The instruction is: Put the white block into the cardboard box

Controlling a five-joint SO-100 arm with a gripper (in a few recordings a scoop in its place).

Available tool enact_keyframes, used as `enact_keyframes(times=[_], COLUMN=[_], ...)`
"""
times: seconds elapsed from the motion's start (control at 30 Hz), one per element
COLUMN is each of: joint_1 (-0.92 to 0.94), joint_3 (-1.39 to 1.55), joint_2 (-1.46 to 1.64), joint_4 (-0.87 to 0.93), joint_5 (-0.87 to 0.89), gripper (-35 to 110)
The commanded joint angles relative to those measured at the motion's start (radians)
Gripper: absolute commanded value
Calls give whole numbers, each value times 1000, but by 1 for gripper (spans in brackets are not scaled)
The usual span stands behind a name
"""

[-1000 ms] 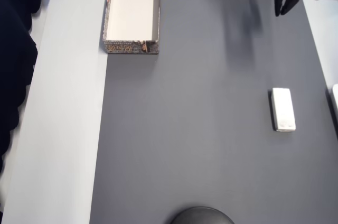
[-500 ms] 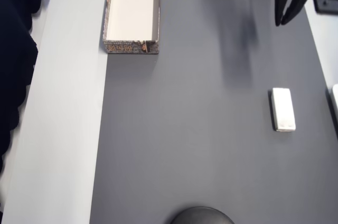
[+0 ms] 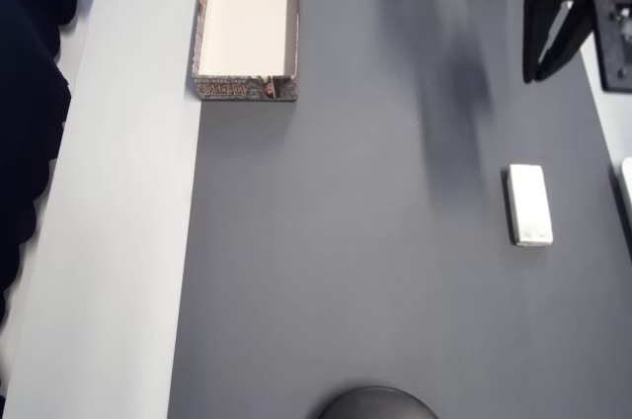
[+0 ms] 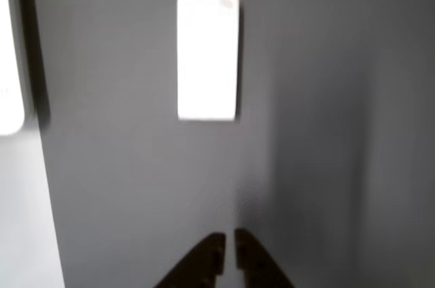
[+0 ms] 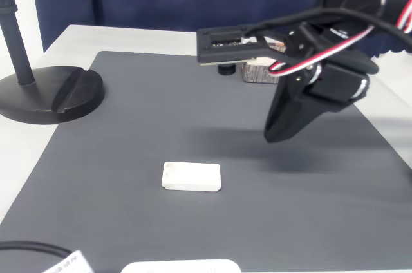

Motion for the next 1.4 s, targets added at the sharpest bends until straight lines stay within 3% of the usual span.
enact_keyframes(times=[0.0, 0.13, 1.37], joint_1=[26, 31, 20], joint_3=[-224, -356, -772], joint_2=[-63, -156, -558], joint_4=[98, 184, 183], joint_5=[58, 92, 83], gripper=[-2, -2, -2])
